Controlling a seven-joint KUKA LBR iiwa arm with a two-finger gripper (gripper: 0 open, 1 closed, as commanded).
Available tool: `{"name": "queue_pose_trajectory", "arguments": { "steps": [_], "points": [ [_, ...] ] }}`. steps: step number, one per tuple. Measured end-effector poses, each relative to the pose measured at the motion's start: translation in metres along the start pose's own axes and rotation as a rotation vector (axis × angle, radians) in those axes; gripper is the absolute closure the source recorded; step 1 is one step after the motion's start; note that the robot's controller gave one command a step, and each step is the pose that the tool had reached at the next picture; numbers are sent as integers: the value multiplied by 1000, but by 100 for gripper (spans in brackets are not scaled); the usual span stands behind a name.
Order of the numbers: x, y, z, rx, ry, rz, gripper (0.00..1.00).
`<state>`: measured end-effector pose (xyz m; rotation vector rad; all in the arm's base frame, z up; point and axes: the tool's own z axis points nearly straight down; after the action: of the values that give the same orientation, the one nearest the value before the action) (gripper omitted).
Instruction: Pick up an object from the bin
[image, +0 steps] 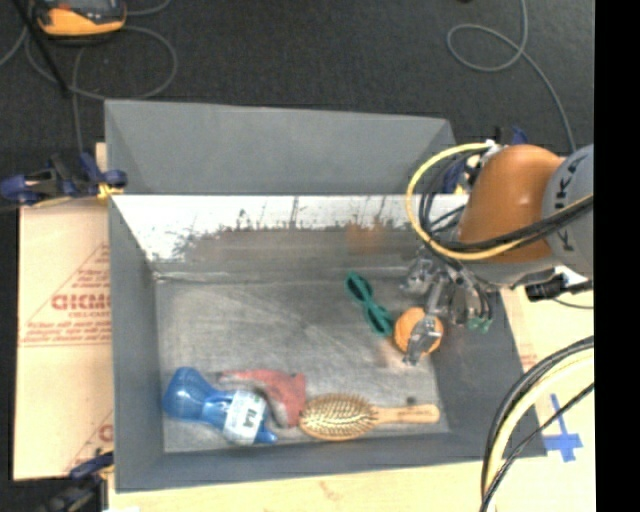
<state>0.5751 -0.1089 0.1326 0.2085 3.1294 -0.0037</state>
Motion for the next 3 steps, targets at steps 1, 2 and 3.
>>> {"name": "queue_pose_trajectory", "arguments": {
  "steps": [1,2,3],
  "points": [
    [0,0,0,0,0,-1,0],
    [-1,-3,13,-1,-2,-164,0],
    [-15,-25,38,-1,-2,-367,0]
  ]
}}
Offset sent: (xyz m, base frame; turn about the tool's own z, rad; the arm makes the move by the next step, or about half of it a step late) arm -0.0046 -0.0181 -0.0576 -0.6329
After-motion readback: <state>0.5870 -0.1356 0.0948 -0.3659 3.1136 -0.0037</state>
